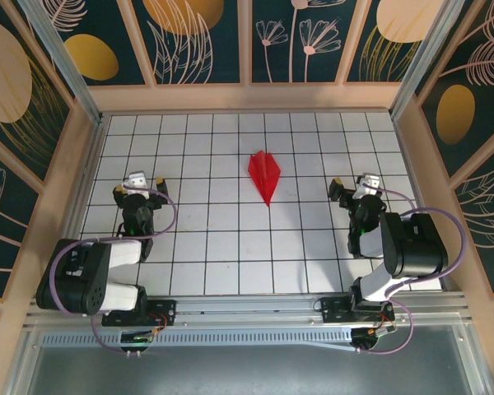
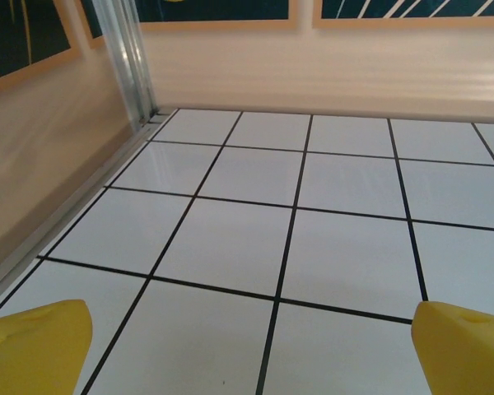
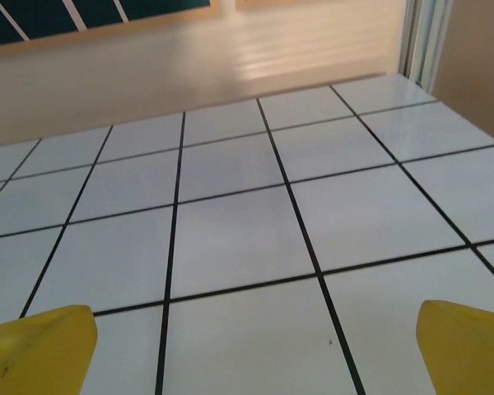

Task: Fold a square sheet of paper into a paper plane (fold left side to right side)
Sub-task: Reset both arms

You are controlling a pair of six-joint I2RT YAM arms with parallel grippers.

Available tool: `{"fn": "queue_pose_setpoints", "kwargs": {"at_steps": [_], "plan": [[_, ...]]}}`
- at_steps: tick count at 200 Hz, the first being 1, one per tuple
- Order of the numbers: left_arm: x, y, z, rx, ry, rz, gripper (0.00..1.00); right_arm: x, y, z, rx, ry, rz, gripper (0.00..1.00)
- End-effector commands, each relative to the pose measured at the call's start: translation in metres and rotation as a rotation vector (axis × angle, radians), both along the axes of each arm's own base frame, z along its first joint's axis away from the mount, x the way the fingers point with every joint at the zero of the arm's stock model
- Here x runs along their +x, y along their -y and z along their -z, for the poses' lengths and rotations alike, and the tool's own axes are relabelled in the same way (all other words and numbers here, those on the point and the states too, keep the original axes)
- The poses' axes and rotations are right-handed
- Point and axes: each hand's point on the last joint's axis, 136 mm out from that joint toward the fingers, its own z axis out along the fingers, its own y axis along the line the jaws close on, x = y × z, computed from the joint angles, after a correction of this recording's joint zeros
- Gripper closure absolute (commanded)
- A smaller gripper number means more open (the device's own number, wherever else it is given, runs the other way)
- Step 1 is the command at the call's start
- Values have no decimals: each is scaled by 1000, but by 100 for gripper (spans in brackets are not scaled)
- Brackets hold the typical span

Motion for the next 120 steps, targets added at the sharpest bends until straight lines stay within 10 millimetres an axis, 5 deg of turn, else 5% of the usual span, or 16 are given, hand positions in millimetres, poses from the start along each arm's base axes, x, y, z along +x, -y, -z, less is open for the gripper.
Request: {"fn": "queue_pose_setpoints", "kwargs": {"at_steps": [1, 56, 120], "plan": [[12, 4, -22, 17, 109, 37, 1, 6, 3, -22, -14, 84, 2, 1], [-1, 1, -18, -18, 163, 80, 1, 6, 1, -22, -18, 83, -4, 1], [11, -7, -11, -49, 123, 58, 1, 6, 1, -22, -18, 82, -4, 1]]}}
